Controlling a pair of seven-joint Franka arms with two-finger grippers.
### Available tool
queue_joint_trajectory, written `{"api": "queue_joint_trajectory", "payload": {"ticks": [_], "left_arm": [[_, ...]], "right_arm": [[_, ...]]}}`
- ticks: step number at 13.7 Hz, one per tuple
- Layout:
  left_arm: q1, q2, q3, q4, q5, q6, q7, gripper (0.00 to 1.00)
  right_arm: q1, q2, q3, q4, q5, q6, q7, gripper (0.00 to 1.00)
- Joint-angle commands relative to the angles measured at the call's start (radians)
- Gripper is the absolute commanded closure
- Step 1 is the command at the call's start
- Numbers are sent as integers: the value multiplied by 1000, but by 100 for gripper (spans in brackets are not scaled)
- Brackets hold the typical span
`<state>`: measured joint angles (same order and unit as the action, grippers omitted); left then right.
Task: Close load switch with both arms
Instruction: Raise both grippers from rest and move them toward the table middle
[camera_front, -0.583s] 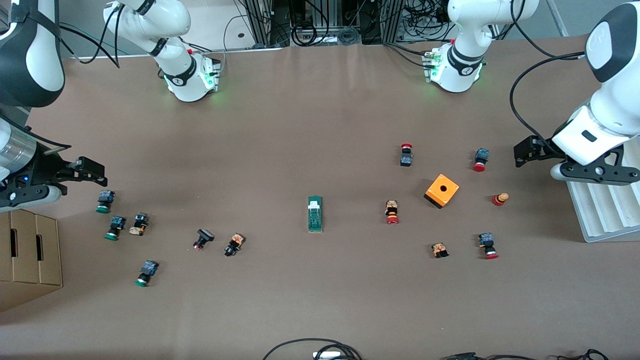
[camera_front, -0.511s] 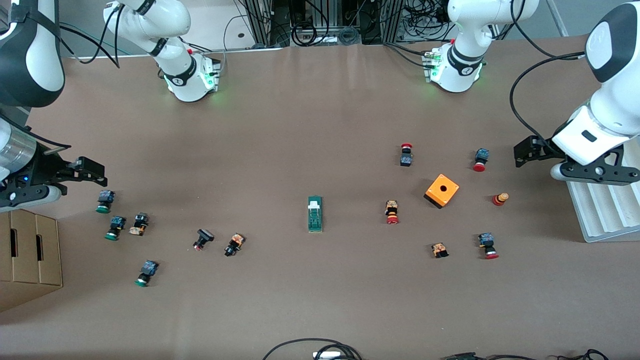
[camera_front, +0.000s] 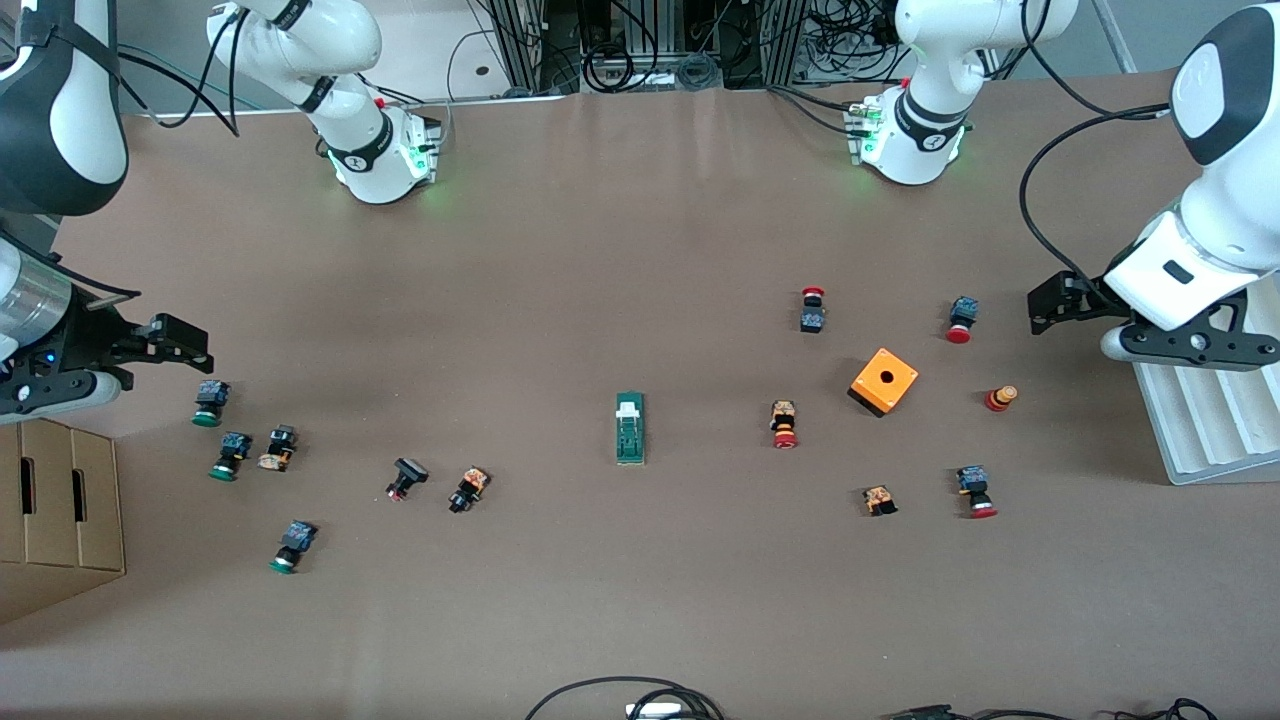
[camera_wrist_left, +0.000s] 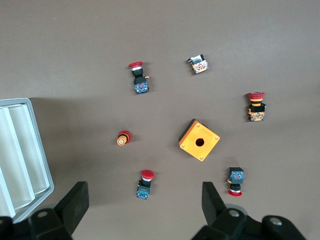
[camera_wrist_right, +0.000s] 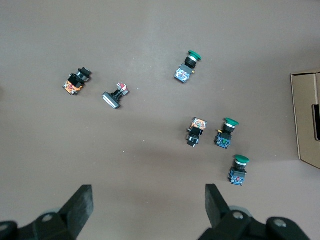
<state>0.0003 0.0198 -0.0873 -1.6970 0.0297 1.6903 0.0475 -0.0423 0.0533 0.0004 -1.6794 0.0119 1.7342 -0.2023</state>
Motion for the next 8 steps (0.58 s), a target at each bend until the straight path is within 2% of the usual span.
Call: {"api": "queue_joint_trajectory", "payload": {"ticks": [1, 8], "left_arm": [[7, 6, -5, 17, -5, -8, 15, 0], [6, 26, -5, 17, -19, -6, 17, 0]], "right_arm": [[-10, -12, 4, -10, 20, -1, 11, 0], [1, -4, 9, -5, 26, -15, -3, 0]]}}
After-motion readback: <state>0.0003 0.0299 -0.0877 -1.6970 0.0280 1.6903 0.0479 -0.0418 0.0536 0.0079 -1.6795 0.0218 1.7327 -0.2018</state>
